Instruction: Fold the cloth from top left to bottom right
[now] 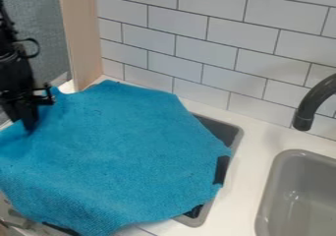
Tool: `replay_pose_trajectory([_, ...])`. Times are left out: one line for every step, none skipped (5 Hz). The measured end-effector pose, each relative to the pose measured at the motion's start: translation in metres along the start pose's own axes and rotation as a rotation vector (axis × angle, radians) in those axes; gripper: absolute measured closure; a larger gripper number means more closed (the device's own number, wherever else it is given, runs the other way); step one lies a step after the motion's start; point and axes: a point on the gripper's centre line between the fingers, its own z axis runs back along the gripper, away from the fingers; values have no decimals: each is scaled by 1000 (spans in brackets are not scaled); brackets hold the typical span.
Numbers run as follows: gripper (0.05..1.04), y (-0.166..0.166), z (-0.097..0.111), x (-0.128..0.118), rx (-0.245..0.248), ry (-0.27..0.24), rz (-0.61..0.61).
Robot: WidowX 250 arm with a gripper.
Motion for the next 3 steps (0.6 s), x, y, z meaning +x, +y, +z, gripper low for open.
replay_pose_trajectory([1030,-23,15,5,-46,-28,-40])
replay_pose_trajectory([1030,-62,39,11,-103,-93,-123])
replay_pose_trajectory([1030,-92,35,3,-142,-70,-181])
